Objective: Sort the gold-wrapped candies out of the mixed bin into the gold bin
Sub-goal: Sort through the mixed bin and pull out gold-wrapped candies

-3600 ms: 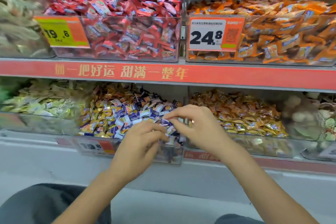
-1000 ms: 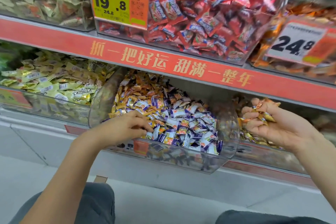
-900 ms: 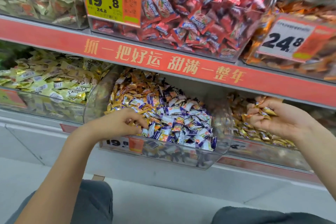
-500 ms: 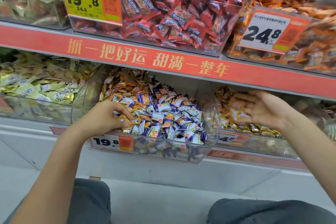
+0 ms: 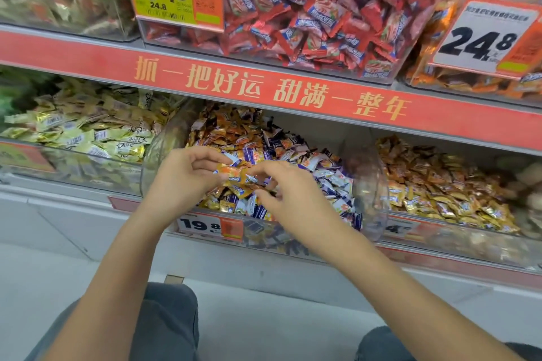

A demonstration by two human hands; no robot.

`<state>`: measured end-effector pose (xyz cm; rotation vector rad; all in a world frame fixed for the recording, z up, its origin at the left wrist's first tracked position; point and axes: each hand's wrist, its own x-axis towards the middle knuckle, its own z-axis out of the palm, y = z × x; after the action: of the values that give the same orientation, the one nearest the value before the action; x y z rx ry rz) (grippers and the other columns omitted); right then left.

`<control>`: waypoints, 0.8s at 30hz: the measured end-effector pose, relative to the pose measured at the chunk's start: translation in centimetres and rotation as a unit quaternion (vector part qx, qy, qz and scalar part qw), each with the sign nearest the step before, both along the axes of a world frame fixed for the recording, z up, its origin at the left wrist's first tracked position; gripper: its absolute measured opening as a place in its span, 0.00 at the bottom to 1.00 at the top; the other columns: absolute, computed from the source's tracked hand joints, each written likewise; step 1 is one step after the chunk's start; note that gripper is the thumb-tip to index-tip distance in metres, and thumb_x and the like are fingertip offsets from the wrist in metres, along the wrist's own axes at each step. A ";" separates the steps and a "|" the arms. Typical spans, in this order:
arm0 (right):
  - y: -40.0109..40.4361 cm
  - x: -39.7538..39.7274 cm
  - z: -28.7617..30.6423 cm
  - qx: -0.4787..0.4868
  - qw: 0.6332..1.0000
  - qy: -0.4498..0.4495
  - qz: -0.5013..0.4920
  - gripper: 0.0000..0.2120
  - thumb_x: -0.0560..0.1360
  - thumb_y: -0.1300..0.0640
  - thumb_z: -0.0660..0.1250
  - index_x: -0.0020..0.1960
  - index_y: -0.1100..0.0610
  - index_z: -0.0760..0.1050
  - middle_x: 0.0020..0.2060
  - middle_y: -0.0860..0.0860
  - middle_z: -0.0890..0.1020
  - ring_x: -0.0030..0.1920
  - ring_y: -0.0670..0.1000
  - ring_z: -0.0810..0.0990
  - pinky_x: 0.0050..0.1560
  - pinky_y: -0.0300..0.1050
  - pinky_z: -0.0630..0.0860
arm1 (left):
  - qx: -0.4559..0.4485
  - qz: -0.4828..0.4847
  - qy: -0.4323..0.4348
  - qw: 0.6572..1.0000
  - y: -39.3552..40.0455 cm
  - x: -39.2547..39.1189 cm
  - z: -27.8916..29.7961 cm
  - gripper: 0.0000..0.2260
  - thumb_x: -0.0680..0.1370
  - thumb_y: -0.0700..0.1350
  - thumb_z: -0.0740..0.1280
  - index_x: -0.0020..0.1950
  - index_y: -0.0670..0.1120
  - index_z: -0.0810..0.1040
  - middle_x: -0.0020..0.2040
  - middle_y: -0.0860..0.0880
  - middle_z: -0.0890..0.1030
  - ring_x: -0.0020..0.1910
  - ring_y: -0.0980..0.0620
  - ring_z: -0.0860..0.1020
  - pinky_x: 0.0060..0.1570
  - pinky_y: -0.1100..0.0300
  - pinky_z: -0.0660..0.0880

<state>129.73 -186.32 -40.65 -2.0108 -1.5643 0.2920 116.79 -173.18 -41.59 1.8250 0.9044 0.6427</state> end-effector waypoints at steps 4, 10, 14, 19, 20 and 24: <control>5.8 0.5 -1.0 -0.137 0.985 -0.051 0.088 0.21 0.72 0.51 0.73 0.59 0.56 0.70 0.54 0.52 0.77 0.55 0.54 0.73 0.49 0.47 0.71 | -0.046 0.036 -0.089 0.994 0.6 -1.9 0.9 0.09 0.72 0.34 0.71 0.46 0.48 0.82 0.38 0.47 0.82 0.31 0.56 0.77 0.35 0.64 0.75; 7.6 0.1 -2.4 -0.150 0.946 -0.234 0.170 0.27 0.73 0.48 0.70 0.68 0.54 0.65 0.56 0.54 0.74 0.56 0.56 0.74 0.51 0.51 0.75 | -0.084 0.041 -0.093 0.991 2.0 -3.7 0.8 0.10 0.75 0.35 0.68 0.47 0.50 0.82 0.43 0.49 0.81 0.42 0.49 0.78 0.45 0.52 0.76; 7.8 0.4 -2.7 -0.155 0.942 -0.214 0.206 0.22 0.75 0.51 0.69 0.66 0.50 0.67 0.53 0.52 0.75 0.53 0.55 0.75 0.47 0.50 0.75 | -0.112 0.018 -0.086 0.990 2.0 -4.3 0.7 0.11 0.77 0.36 0.65 0.50 0.50 0.81 0.44 0.52 0.82 0.42 0.52 0.79 0.42 0.61 0.77; 9.3 0.3 -2.7 -0.173 0.950 -0.153 0.209 0.28 0.72 0.52 0.72 0.67 0.51 0.63 0.40 0.43 0.68 0.40 0.46 0.69 0.33 0.40 0.65 | -0.111 0.008 -0.066 0.992 1.7 -5.3 1.3 0.10 0.77 0.37 0.66 0.48 0.51 0.83 0.43 0.51 0.82 0.36 0.56 0.79 0.33 0.67 0.74; 9.6 0.0 -3.0 -0.169 0.944 -0.170 0.227 0.29 0.72 0.54 0.72 0.68 0.51 0.62 0.44 0.45 0.70 0.42 0.48 0.72 0.34 0.43 0.68 | -0.115 0.009 -0.063 0.991 1.6 -5.4 1.4 0.10 0.76 0.37 0.66 0.47 0.51 0.83 0.40 0.52 0.82 0.32 0.58 0.77 0.29 0.69 0.72; 10.9 -0.9 -3.5 -0.182 0.892 -0.260 0.322 0.30 0.73 0.70 0.60 0.72 0.52 0.63 0.62 0.54 0.70 0.47 0.57 0.76 0.39 0.51 0.72 | -0.110 0.019 -0.028 0.993 1.6 -5.8 1.5 0.10 0.76 0.38 0.67 0.42 0.51 0.84 0.30 0.54 0.77 0.24 0.59 0.68 0.22 0.69 0.65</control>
<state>128.81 -175.37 -44.11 -1.8499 -2.6917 0.3285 110.99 -171.57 -40.07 1.5904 0.9347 0.5911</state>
